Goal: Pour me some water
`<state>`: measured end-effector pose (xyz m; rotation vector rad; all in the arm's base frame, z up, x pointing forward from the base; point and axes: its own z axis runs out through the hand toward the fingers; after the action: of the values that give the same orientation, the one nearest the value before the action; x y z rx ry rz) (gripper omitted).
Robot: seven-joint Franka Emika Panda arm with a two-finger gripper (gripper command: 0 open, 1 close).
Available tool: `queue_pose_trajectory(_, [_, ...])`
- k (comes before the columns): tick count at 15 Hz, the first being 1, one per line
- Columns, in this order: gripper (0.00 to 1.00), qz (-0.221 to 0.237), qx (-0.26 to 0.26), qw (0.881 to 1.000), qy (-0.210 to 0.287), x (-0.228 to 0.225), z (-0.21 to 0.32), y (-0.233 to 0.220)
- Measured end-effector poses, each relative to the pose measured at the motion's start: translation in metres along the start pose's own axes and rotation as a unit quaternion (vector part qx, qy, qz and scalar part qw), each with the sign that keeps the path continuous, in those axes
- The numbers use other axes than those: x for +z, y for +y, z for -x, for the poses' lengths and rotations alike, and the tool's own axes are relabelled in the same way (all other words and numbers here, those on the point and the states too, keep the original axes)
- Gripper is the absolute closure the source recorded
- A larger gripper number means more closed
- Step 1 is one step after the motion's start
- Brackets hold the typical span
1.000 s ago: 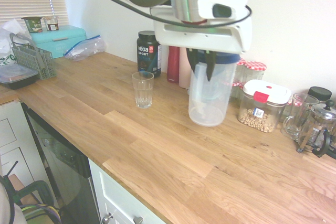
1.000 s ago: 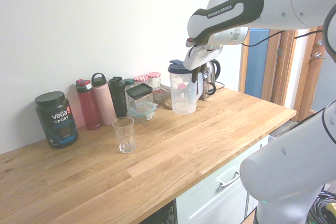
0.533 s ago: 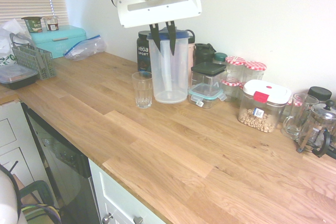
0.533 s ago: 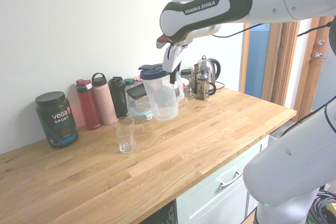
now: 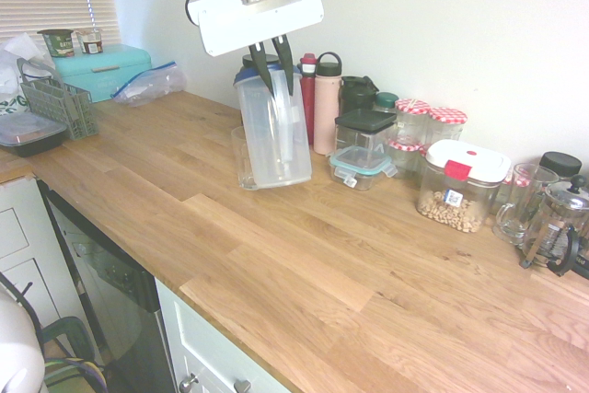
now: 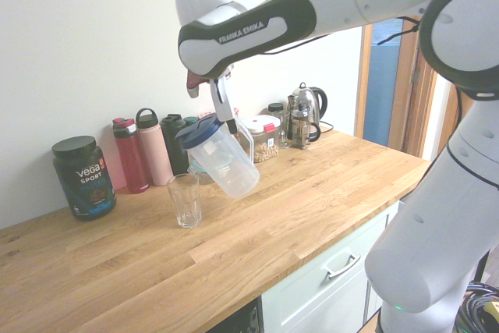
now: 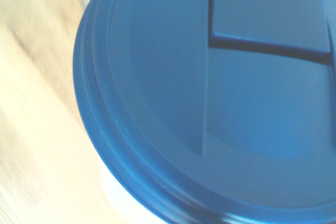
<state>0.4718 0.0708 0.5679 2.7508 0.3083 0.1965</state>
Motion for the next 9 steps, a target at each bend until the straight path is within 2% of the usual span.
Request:
queue_pose_trajectory(4, [1.0, 0.069, -0.071, 0.995, -0.03, 0.023, -0.019, -0.028])
queue_pose_trajectory(9, [1.0, 0.115, -0.114, 0.986, -0.037, 0.019, -0.022, -0.052])
